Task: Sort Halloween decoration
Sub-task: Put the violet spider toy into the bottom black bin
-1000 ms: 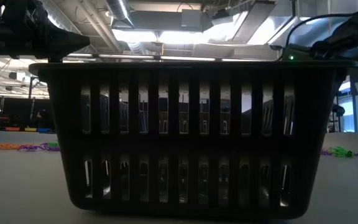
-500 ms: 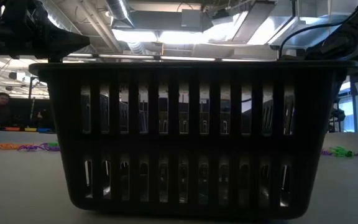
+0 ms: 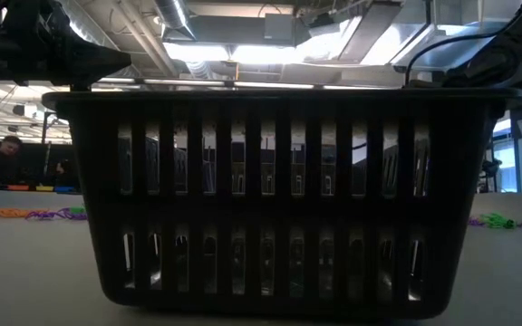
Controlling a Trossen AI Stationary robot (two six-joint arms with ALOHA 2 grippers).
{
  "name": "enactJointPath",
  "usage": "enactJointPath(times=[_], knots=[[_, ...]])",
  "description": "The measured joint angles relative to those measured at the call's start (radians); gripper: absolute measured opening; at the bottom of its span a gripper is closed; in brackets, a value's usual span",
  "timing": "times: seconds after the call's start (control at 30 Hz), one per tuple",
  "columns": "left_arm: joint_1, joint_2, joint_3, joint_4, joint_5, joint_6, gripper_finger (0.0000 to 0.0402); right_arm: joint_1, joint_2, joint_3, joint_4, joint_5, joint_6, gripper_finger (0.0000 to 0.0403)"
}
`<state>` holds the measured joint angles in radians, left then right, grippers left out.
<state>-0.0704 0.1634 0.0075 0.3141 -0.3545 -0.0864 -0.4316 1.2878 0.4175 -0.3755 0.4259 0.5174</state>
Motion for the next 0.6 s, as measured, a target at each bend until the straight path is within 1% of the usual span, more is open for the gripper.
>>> enactJointPath(times=[0.1, 0.3, 0.43, 0.5, 0.6], knots=[[0.000, 0.000, 0.000, 0.000, 0.000, 0.000, 0.0007, 0.000, -0.012, 0.011, -0.004, -0.007, -0.010, 0.0003], [0.000, 0.000, 0.000, 0.000, 0.000, 0.000, 0.0007, 0.000, -0.072, 0.013, 0.002, -0.005, -0.025, 0.0002], [0.000, 0.000, 0.000, 0.000, 0.000, 0.000, 0.0007, 0.014, -0.121, 0.014, 0.013, -0.034, -0.029, 0.0001], [0.000, 0.000, 0.000, 0.000, 0.000, 0.000, 0.0007, 0.046, -0.147, 0.014, 0.049, -0.051, -0.029, 0.0001], [0.000, 0.000, 0.000, 0.000, 0.000, 0.000, 0.0007, 0.118, -0.180, 0.014, 0.190, -0.140, -0.074, 0.0001]])
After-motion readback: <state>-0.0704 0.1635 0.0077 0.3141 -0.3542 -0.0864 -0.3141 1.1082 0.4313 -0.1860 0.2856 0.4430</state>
